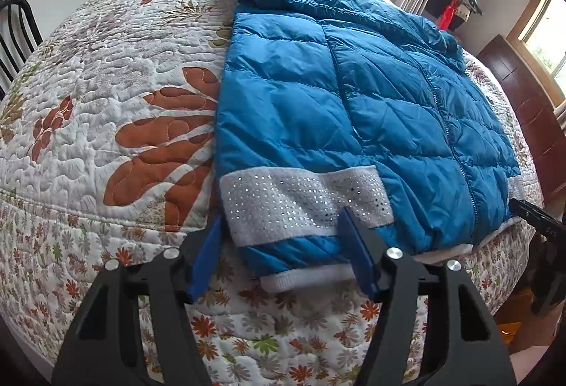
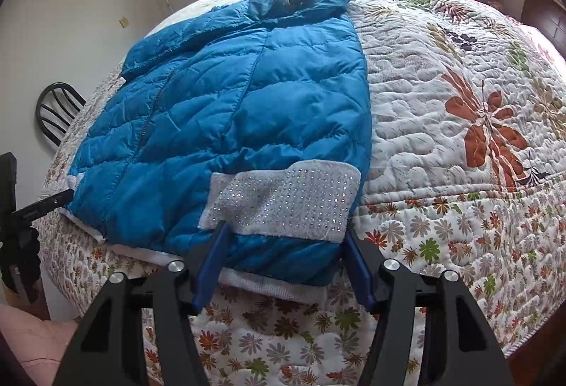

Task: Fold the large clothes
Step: 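Grasp the jacket hem with both tools beside the silver bands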

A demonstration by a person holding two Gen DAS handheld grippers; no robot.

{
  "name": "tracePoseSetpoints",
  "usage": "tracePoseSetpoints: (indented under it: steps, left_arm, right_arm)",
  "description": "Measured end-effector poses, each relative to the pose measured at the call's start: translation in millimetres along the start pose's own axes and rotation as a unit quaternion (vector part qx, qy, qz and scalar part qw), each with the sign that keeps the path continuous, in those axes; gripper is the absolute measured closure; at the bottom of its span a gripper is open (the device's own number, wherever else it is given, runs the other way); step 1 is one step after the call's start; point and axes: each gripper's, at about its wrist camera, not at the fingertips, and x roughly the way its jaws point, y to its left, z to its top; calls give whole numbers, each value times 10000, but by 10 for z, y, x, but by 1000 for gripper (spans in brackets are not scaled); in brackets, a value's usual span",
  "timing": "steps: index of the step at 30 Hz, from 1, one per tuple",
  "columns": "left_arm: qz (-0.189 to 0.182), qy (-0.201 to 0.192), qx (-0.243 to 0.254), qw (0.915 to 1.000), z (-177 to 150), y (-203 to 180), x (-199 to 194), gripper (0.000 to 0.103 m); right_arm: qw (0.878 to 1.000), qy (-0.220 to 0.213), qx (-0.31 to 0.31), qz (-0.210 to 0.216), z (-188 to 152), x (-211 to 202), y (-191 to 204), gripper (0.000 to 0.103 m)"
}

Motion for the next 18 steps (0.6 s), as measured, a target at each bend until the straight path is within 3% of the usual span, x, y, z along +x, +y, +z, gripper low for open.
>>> tracePoseSetpoints:
  steps: [2,7,13,18]
  left_arm:
    - [-6,10,-36,10000,3,-11,11,43]
    - [-1,-116,-22,9999,-5,-65,-58,69]
    - [24,-248,-14,9997,9,-70,-123,84]
    - [-58,-415,-21,9991,-6,-84,-241,89]
  right_arm:
    - [10000,-14,20,32,5,11,-17,50]
    - [9997,-188,78,146,25,-64,-43,78]
    - [9988,-324,155,340,29,-137,-79,85]
    - [9973,-552,132,461,50,-290,-65,90]
